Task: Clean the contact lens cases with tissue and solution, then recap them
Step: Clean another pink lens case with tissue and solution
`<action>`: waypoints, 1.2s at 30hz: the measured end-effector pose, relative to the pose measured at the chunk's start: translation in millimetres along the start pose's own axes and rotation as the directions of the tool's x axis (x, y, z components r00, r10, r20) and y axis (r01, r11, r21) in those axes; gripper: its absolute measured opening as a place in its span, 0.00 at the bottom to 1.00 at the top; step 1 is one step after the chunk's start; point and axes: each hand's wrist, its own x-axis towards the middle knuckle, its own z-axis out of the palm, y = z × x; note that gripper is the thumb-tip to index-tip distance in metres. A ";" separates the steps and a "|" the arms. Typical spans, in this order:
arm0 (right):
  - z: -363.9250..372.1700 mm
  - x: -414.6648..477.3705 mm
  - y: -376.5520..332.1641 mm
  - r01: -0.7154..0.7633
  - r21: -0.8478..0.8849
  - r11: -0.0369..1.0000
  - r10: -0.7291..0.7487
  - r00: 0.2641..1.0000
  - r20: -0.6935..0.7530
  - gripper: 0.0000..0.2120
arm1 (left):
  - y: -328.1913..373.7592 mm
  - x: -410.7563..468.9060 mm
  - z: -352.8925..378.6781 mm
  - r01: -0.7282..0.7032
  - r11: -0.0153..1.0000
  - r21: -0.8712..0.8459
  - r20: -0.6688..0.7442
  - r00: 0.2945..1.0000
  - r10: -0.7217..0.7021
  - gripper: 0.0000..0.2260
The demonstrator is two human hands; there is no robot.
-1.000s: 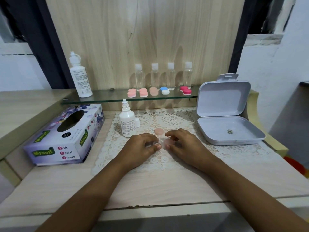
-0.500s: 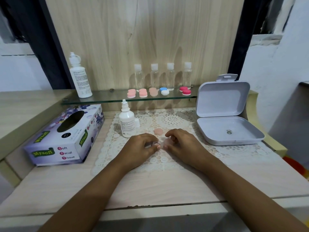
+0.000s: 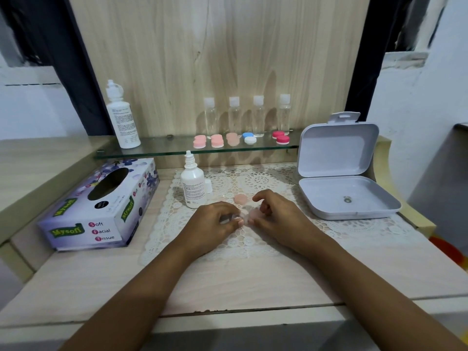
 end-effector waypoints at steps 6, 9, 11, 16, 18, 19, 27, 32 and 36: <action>-5.2 -1.9 -0.4 0.024 0.069 0.997 -0.028 0.998 0.056 0.15 | -0.4 0.0 -0.2 0.017 1.000 0.009 -0.004 1.000 -0.017 0.08; -5.8 -2.7 -0.1 0.016 0.079 0.997 -0.023 0.996 0.089 0.19 | -0.4 0.2 0.0 0.018 1.000 0.011 -0.001 1.000 -0.018 0.08; -4.1 -2.2 -0.2 0.019 0.059 0.998 -0.024 0.996 0.091 0.22 | -0.3 0.1 -0.2 0.012 1.000 0.014 0.001 1.000 -0.012 0.08; -2.4 0.4 -0.4 -0.016 0.017 1.000 0.015 0.999 0.053 0.20 | -1.0 0.5 0.0 0.018 1.000 0.017 -0.002 1.000 -0.018 0.09; -4.6 0.3 -0.8 -0.003 0.043 0.999 0.001 0.998 0.063 0.18 | -1.1 0.7 0.2 0.019 1.000 0.022 -0.007 1.000 -0.019 0.09; -5.3 0.3 -1.1 0.004 0.061 0.998 -0.007 0.998 0.056 0.16 | -1.2 0.7 0.3 0.021 1.000 0.018 -0.007 1.000 -0.021 0.09; -11.3 7.4 8.5 -0.081 -0.026 0.996 0.074 0.979 -0.188 0.05 | -1.5 -0.3 0.3 0.027 1.000 -0.009 0.000 1.000 -0.027 0.07; -6.0 9.7 13.6 -0.072 -0.221 0.973 0.043 0.990 -0.134 0.08 | -2.6 -0.7 0.6 0.025 1.000 -0.013 0.000 1.000 -0.025 0.07; -5.0 9.6 14.6 -0.044 -0.241 0.970 0.021 0.995 -0.098 0.10 | -2.4 -0.3 0.7 0.026 0.999 -0.020 0.000 1.000 -0.026 0.06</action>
